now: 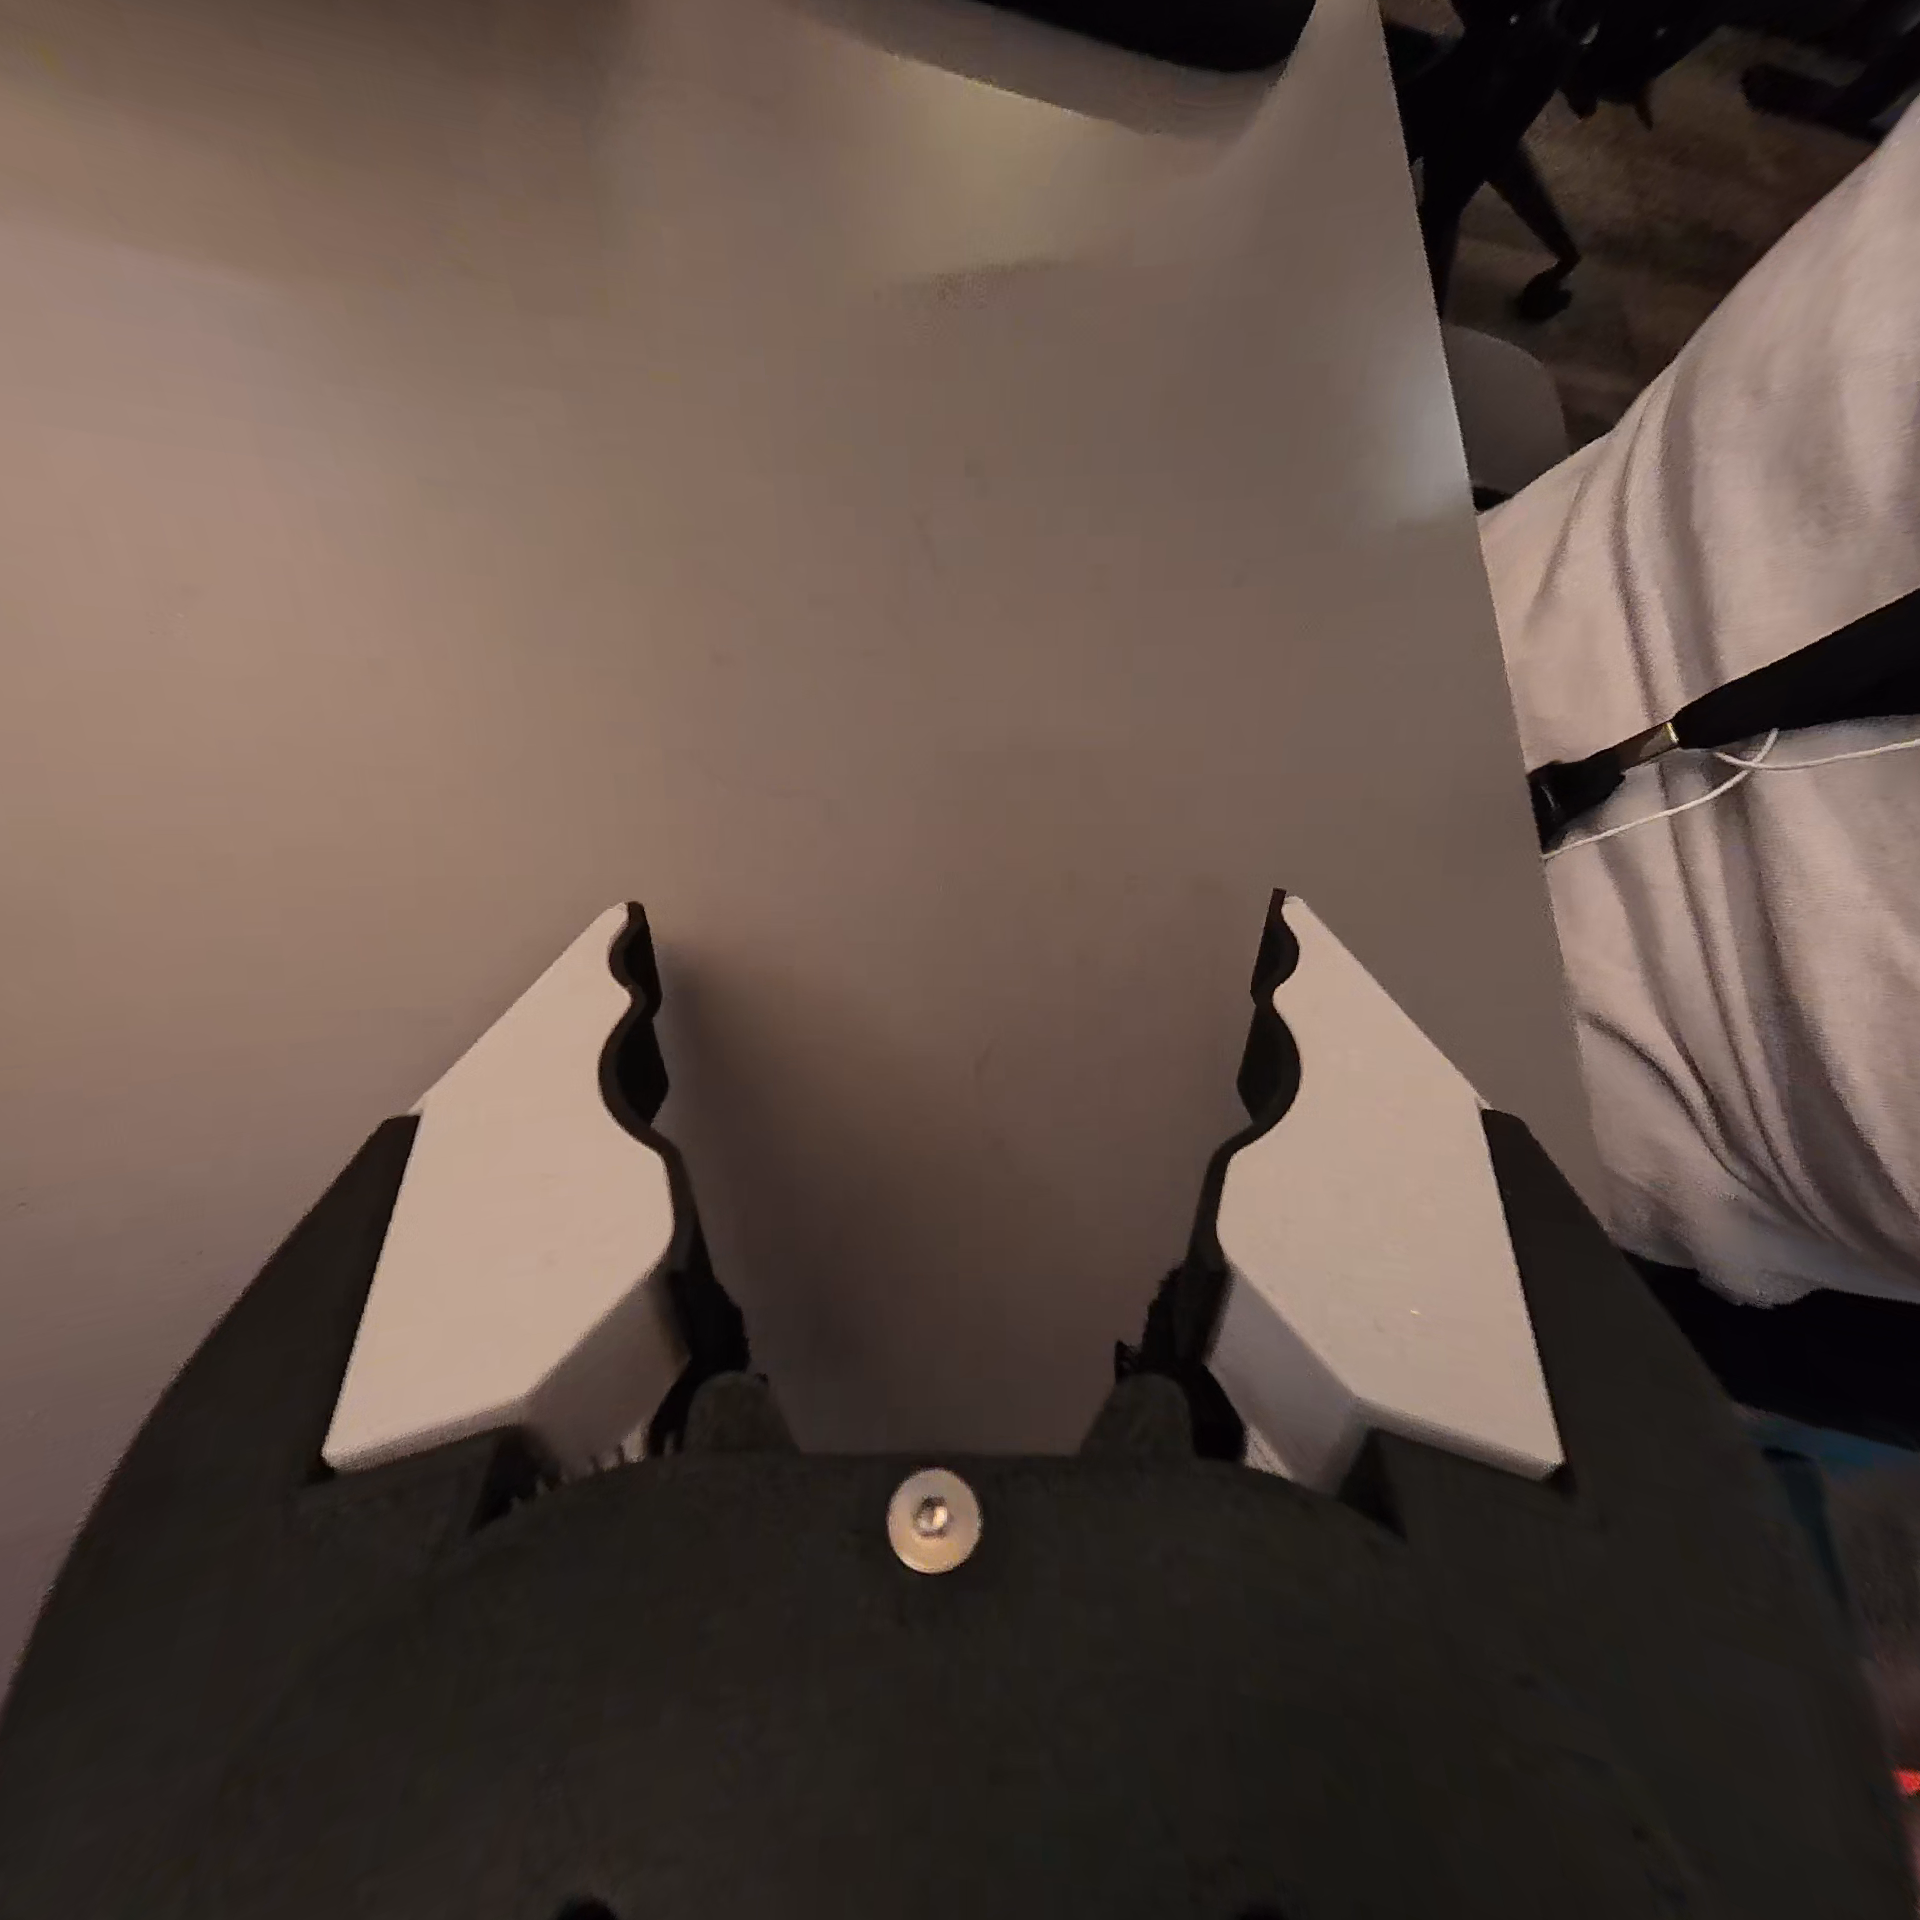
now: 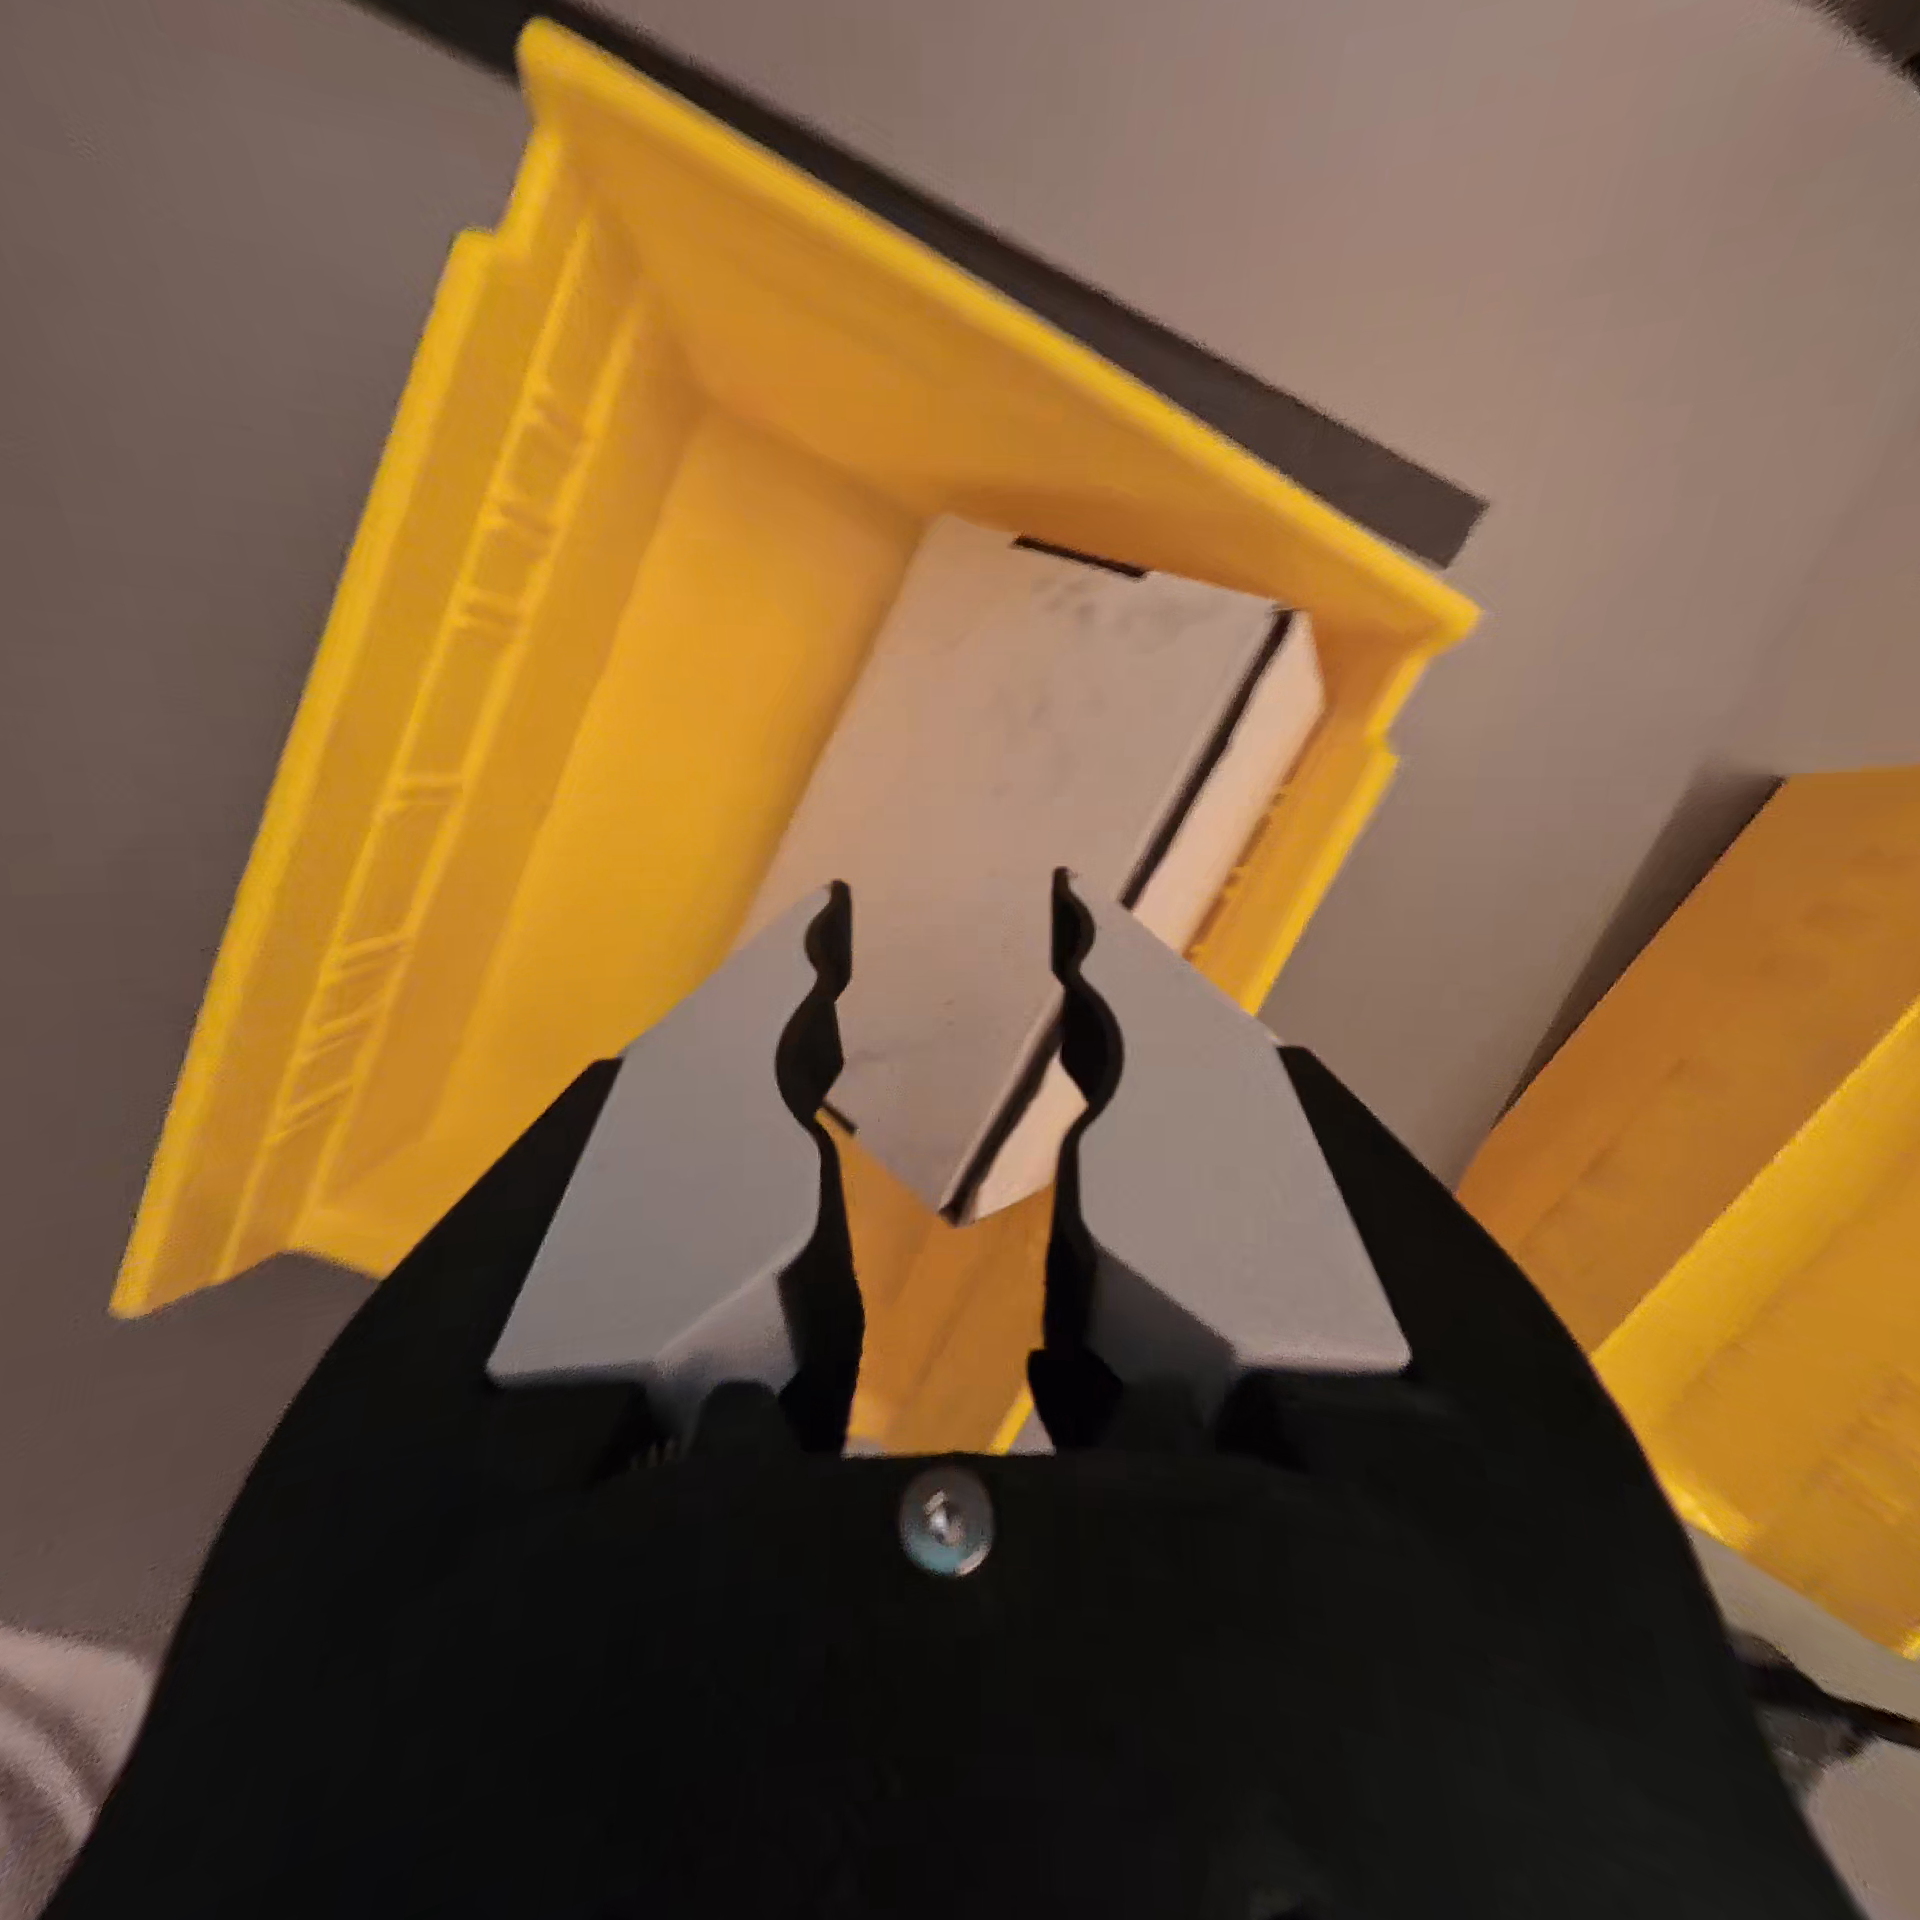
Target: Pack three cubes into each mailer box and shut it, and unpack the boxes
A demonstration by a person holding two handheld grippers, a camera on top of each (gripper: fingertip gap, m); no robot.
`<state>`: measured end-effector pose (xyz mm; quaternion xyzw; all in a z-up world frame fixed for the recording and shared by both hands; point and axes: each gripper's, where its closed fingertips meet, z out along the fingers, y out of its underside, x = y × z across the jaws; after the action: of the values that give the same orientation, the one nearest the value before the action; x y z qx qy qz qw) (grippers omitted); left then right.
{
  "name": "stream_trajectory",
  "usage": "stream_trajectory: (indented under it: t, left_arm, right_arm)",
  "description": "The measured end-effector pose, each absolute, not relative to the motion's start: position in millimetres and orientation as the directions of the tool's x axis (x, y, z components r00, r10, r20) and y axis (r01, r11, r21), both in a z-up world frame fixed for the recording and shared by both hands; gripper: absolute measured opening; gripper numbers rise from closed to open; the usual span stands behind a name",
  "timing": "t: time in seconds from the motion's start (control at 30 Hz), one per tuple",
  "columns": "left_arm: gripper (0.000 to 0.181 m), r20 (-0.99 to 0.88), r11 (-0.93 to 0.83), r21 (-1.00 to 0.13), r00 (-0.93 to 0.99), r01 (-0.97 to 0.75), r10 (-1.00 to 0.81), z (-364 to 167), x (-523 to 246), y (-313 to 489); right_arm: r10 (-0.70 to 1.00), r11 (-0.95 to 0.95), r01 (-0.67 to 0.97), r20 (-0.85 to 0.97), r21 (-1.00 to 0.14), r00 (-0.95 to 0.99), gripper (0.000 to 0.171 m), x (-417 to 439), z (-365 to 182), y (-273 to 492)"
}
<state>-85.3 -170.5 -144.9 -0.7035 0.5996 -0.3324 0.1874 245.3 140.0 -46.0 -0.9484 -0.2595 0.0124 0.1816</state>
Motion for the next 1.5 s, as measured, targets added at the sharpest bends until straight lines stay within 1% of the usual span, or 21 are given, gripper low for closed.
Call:
stream_trajectory:
  t: [0.03,0.07,0.17,0.27,0.4,0.47,0.6,0.7,0.83,0.9,0.97,1.0,1.03,1.1,1.13,1.2,1.23,1.27,1.37,1.43,1.5]
  left_arm:
    - [0.114,0.245,-0.214,-0.661,0.064,-0.719,-0.968,-145.8,-85.8,-169.5]
    - [0.113,0.247,-0.22,-0.659,0.07,-0.72,-0.967,-147.0,-86.2,-168.0]
    - [0.113,0.258,-0.237,-0.646,0.084,-0.725,-0.963,-151.9,-87.6,-165.3]
    - [0.113,0.247,-0.229,-0.644,0.084,-0.73,-0.965,-152.2,-86.8,-165.6]
    - [0.113,0.238,-0.218,-0.654,0.076,-0.724,-0.968,-148.3,-84.0,-167.2]
    - [0.113,0.231,-0.21,-0.656,0.072,-0.724,-0.97,-146.9,-83.1,-168.3]
    - [0.113,0.213,-0.193,-0.652,0.067,-0.734,-0.975,-147.2,-81.5,-170.8]
    - [0.113,0.199,-0.178,-0.643,0.062,-0.745,-0.978,-148.9,-80.3,-173.2]
    - [0.113,0.19,-0.165,-0.629,0.055,-0.759,-0.98,-154.0,-79.0,-175.9]
    - [0.113,0.187,-0.163,-0.622,0.057,-0.766,-0.981,-156.3,-79.3,-175.9]
    - [0.113,0.19,-0.163,-0.626,0.053,-0.762,-0.98,-155.5,-78.9,-176.5]
    - [0.113,0.194,-0.166,-0.629,0.053,-0.759,-0.98,-154.7,-78.7,-176.4]
    - [0.113,0.195,-0.168,-0.631,0.054,-0.757,-0.979,-154.3,-78.6,-176.5]
    - [0.113,0.192,-0.166,-0.628,0.056,-0.76,-0.98,-154.8,-79.1,-176.3]
    - [0.113,0.188,-0.165,-0.626,0.057,-0.762,-0.98,-155.5,-79.3,-176.1]
    - [0.113,0.188,-0.162,-0.625,0.054,-0.764,-0.981,-155.6,-78.9,-176.7]
    - [0.113,0.187,-0.161,-0.623,0.053,-0.766,-0.981,-155.9,-79.1,-177.0]
    - [0.113,0.184,-0.158,-0.619,0.054,-0.769,-0.981,-156.7,-79.7,-176.7]
    - [0.113,0.18,-0.156,-0.609,0.056,-0.777,-0.982,-159.3,-81.6,-176.3]
    - [0.112,0.182,-0.158,-0.611,0.056,-0.776,-0.982,-159.1,-81.5,-176.2]
    - [0.112,0.184,-0.159,-0.613,0.055,-0.774,-0.981,-159.1,-81.3,-176.1]
  right_arm:
    - [0.476,-0.799,0.46,0.059,-0.386,0.877,0.051,250.5,-45.2,144.4]
    - [0.453,-0.809,0.429,0.038,-0.401,0.891,0.07,255.9,-46.3,146.4]
    - [0.388,-0.848,0.348,-0.02,-0.4,0.922,0.09,268.7,-54.6,145.7]
    - [0.352,-0.866,0.312,-0.033,-0.391,0.935,0.091,273.9,-64.6,141.1]
    - [0.391,-0.879,0.362,-0.034,-0.312,0.92,0.084,261.3,-81.4,122.7]
    - [0.397,-0.873,0.385,0.024,-0.301,0.918,0.088,256.6,-82.6,121.6]
    - [0.43,-0.838,0.441,0.109,-0.322,0.896,0.083,235.8,-74.3,120.4]
    - [0.462,-0.811,0.465,0.097,-0.355,0.881,0.07,210.5,-66.7,116.8]
    - [0.416,-0.84,0.466,0.221,-0.277,0.882,0.075,217.9,-71.5,122.0]
    - [0.376,-0.852,0.442,0.261,-0.28,0.889,0.078,221.2,-73.4,131.0]
    - [0.328,-0.895,0.371,0.198,-0.247,0.924,0.096,218.0,-80.5,131.6]
    - [0.277,-0.928,0.31,0.172,-0.206,0.945,0.112,221.3,-84.5,130.4]
    - [0.235,-0.952,0.257,0.139,-0.165,0.962,0.119,223.4,-88.4,129.2]
    - [0.178,-0.977,0.183,0.056,-0.113,0.983,0.118,222.9,-94.5,129.5]
    - [0.15,-0.985,0.151,0.014,-0.082,0.989,0.111,222.2,-97.0,128.5]
    - [0.14,-0.989,0.137,-0.085,-0.047,0.986,0.088,212.8,-101.4,128.5]
    - [0.146,-0.989,0.145,-0.111,-0.018,0.983,0.07,209.7,-103.4,126.5]
    - [0.172,-0.985,0.173,-0.091,0.005,0.981,0.064,212.1,-105.1,125.7]
    - [0.334,-0.942,0.334,0.001,0.029,0.943,0.062,215.8,-101.5,125.2]
    - [0.512,-0.858,0.512,0.134,0.038,0.848,0.062,224.2,-95.3,129.4]
    - [0.626,-0.768,0.636,0.288,0.069,0.725,0.061,235.9,-85.9,137.2]
